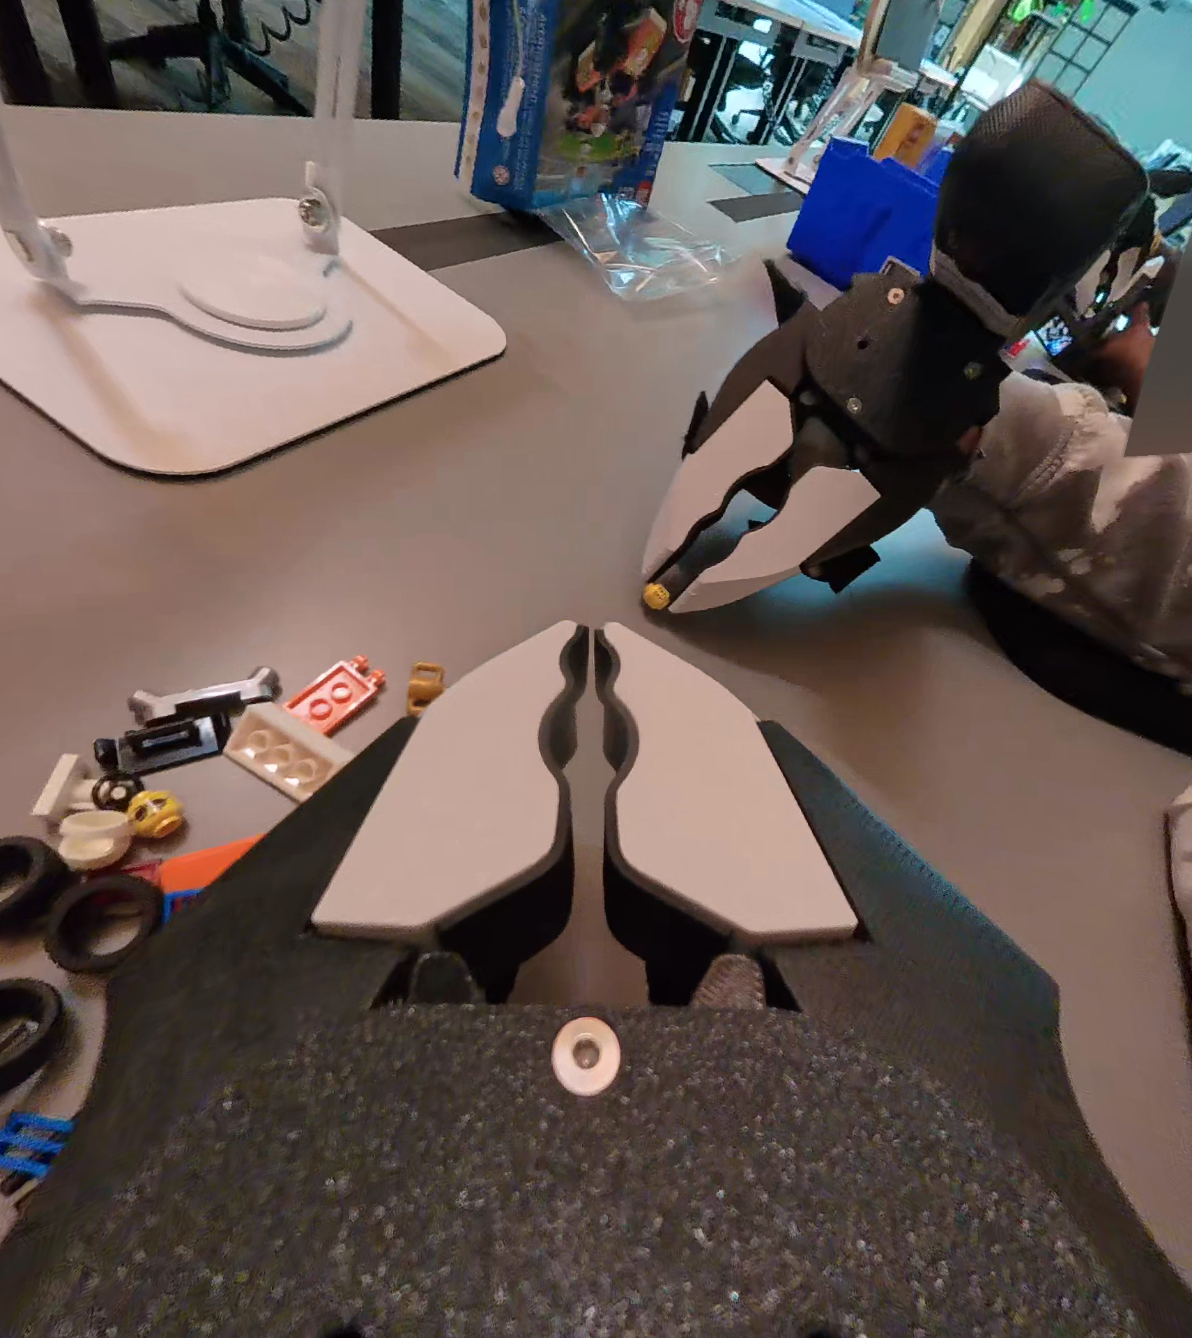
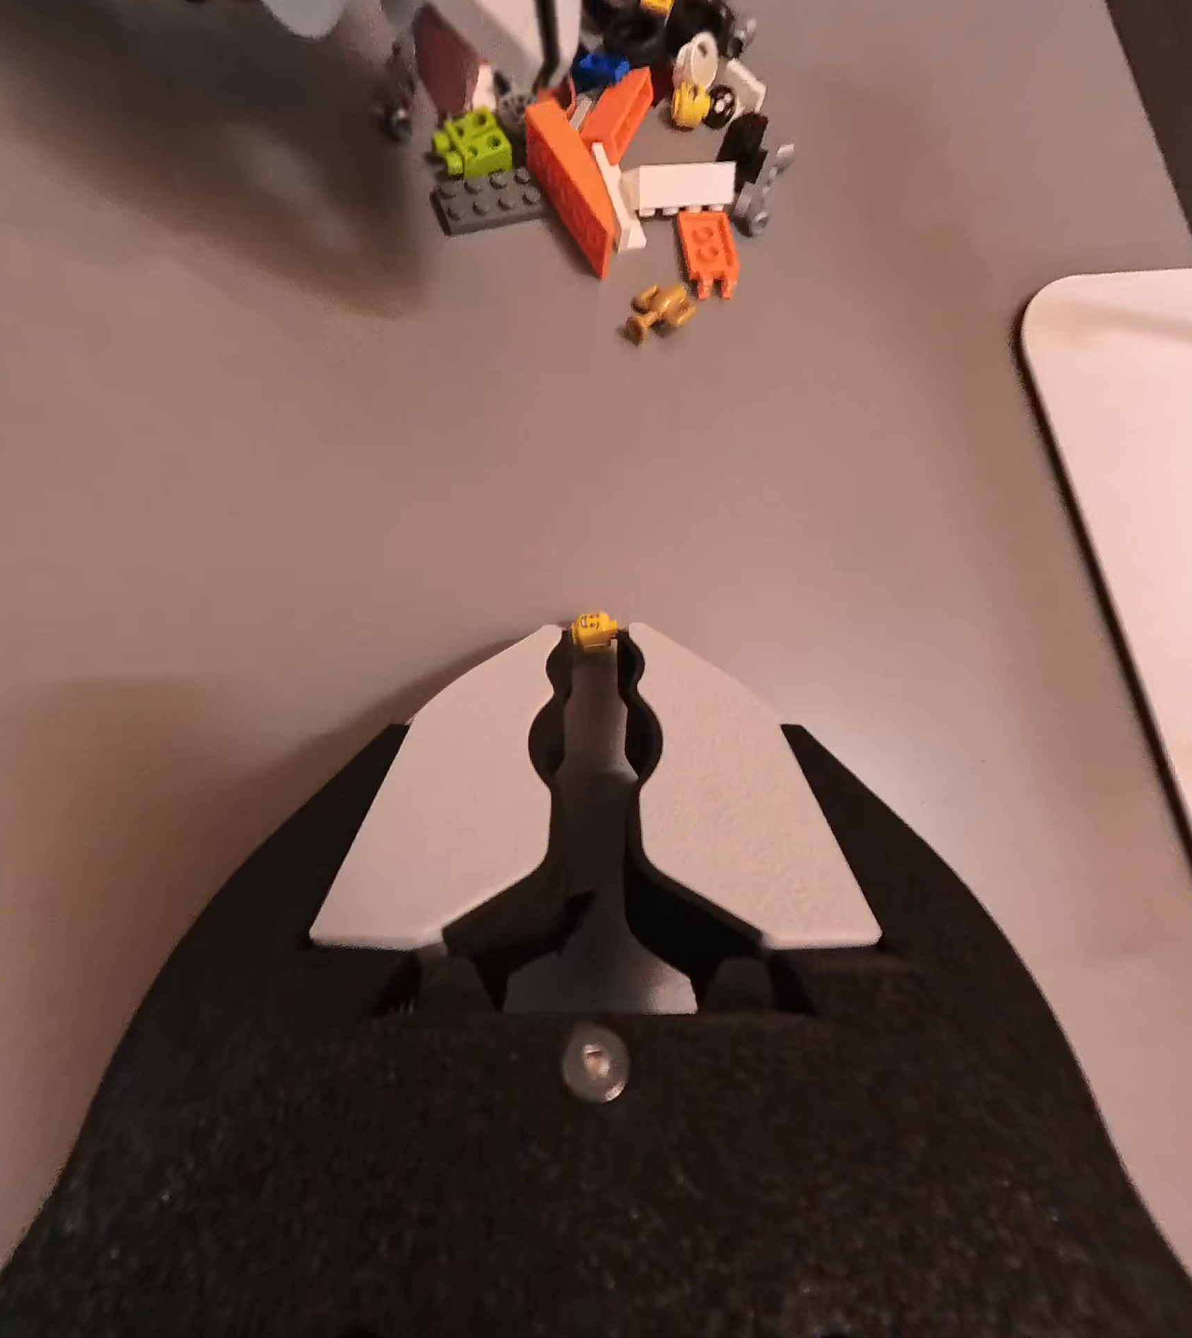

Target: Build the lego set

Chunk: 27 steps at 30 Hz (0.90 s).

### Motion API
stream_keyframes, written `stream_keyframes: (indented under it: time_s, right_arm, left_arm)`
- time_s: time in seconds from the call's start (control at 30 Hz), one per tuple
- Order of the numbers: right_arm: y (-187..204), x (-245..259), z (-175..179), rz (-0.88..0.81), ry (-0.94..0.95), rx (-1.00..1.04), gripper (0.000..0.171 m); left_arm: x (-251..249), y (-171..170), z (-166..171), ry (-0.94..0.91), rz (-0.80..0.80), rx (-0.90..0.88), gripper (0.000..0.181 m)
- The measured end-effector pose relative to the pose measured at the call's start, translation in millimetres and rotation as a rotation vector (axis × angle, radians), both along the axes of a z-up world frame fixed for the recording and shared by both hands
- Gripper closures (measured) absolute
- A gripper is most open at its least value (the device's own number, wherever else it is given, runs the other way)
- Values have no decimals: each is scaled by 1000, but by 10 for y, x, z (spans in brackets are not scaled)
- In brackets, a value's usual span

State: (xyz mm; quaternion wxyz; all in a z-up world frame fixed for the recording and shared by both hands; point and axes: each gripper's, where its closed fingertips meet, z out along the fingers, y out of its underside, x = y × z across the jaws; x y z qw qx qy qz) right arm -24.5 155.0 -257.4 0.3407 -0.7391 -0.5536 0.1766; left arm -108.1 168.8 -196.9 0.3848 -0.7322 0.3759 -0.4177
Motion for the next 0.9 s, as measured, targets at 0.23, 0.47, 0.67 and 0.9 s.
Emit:
stream_keyframes:
  time_s: [0.23,0.47,0.67,0.9]
  right_arm:
    - [-6,64,-27,11,-43,14,159]
    - [-31,90,-42,30,-67,0,156]
    - [-16,107,-24,23,-64,-7,155]
    - [26,40,52,-9,-49,8,154]
  left_arm:
    - [-32,18,-50,7,10,-10,180]
    - [-28,28,-88,27,12,7,180]
    - [-41,49,-95,28,21,10,180]
    - [-89,104,-76,21,45,14,181]
